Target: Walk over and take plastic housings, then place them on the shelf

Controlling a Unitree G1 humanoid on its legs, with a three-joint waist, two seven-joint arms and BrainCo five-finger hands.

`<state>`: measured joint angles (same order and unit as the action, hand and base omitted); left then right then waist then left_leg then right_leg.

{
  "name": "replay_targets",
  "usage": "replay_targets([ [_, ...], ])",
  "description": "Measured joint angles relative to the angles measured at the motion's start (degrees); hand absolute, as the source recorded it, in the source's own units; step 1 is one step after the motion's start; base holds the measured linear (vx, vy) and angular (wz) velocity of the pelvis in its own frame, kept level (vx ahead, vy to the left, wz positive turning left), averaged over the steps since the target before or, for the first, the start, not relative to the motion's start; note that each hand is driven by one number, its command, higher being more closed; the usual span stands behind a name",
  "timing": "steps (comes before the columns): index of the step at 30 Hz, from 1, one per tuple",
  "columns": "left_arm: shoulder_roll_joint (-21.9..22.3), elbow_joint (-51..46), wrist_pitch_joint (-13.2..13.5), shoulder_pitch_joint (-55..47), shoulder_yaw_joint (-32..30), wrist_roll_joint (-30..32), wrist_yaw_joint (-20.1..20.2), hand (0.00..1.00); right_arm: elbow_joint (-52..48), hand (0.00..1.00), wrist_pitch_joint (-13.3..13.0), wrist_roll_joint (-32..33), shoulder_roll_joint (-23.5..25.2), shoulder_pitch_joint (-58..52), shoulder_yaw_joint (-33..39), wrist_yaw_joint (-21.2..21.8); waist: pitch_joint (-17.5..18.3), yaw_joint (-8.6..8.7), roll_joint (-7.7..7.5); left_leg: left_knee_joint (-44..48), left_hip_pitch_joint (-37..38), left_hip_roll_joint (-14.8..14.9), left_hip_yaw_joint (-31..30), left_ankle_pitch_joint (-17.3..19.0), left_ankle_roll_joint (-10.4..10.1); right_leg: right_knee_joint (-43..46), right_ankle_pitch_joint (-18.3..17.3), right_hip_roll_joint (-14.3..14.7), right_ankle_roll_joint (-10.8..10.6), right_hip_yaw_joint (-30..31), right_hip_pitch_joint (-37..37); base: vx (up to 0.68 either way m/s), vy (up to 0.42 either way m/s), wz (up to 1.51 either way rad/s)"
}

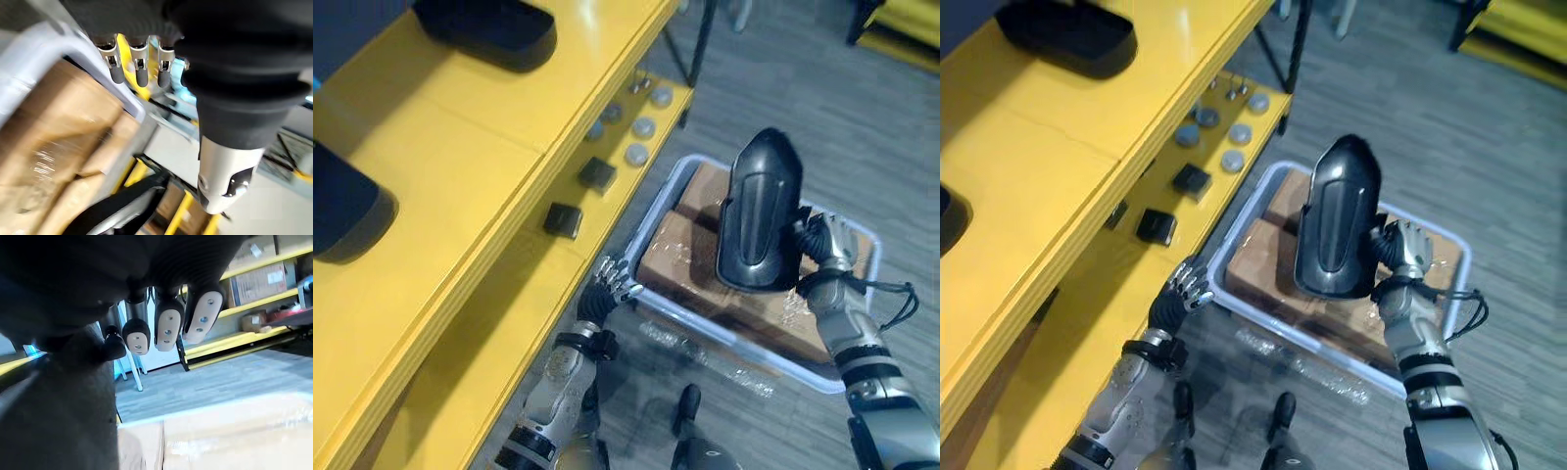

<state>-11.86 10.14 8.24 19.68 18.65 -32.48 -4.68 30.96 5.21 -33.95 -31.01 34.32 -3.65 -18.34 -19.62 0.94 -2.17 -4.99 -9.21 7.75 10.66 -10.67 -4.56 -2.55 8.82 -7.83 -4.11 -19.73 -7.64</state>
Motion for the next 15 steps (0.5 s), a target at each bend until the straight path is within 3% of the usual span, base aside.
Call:
replay_targets([
  [2,-0.1,3.9,-0.3,3.8,0.9,0.0,0.0,0.00,-3.2,1.00,-0.5,-1.1,0.0,-0.9,-1.7,1.3,2.2,1.08,0.01,0.0,1.9,0.4,0.2,0.3,-0.4,-0.9,0.0,0.5,0.0,0.1,2.1,0.03,0.017,-0.08],
  [8,1.1,11.3,-2.5,10.4,6.3,0.1,0.2,0.00,-8.9,1.00,-2.3,-2.7,1.2,-1.2,-5.0,2.6,7.2,1.72,0.07,-0.2,4.9,1.5,0.9,0.8,-1.1,-2.2,0.1,1.7,0.3,0.4,5.1,-0.01,0.015,-0.08],
  [15,3.5,15.8,-4.8,12.6,12.4,0.2,1.8,0.00,-11.5,1.00,-2.8,-3.6,5.1,-2.4,-8.5,3.7,9.5,1.39,0.03,-0.3,6.5,1.6,1.6,1.0,-1.3,-2.3,0.3,1.7,0.5,1.7,6.1,-0.07,0.026,-0.07],
])
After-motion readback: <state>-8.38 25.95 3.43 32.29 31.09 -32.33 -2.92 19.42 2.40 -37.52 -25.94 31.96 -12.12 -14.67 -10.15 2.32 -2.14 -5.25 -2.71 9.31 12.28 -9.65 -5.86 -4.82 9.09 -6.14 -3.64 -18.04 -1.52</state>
